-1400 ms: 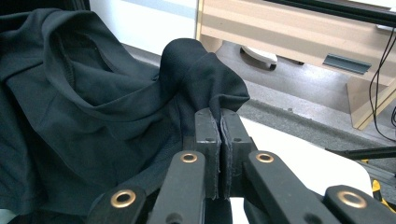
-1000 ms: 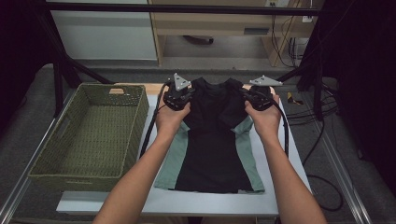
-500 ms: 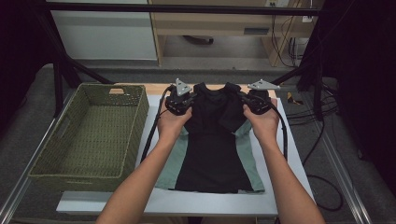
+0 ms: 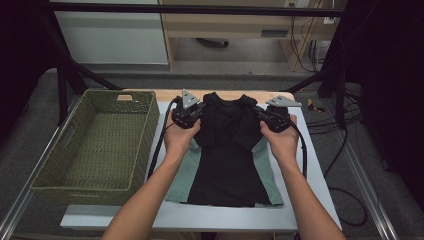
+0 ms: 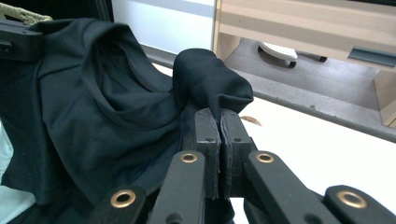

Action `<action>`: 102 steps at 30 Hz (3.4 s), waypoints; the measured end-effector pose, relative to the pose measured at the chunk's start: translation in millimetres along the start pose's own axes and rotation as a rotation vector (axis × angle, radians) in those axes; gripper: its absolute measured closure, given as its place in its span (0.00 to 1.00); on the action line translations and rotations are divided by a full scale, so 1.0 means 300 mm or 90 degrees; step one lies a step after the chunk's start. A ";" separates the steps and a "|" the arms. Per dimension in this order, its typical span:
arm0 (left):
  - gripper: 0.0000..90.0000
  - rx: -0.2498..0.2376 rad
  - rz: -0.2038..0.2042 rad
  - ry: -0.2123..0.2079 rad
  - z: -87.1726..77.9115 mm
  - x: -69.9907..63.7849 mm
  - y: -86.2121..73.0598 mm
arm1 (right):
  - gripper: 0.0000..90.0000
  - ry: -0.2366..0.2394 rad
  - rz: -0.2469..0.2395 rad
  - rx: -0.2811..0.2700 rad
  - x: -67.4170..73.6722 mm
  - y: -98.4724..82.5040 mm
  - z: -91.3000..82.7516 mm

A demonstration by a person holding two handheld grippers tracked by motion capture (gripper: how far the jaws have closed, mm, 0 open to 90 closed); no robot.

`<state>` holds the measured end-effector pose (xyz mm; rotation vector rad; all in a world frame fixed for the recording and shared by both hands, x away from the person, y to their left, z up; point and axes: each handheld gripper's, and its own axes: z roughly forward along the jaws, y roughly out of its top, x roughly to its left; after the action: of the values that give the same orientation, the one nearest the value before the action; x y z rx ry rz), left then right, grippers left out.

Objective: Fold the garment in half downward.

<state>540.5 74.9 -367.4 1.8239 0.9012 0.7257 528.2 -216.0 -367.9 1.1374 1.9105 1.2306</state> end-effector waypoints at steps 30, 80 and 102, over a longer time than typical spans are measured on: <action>0.97 -0.005 -0.010 -0.022 -0.061 -0.026 -0.042 | 0.98 0.022 0.041 0.019 0.065 -0.092 -0.045; 0.97 -0.016 -0.052 -0.069 -0.172 -0.086 -0.211 | 0.98 0.077 0.036 0.010 0.154 -0.274 -0.165; 0.97 -0.013 -0.055 -0.108 -0.236 -0.132 -0.289 | 0.98 0.078 0.042 0.007 0.124 -0.312 -0.223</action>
<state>439.4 101.2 -424.0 1.7873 0.8519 0.5168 424.3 -229.9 -428.3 1.1629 1.9863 1.3549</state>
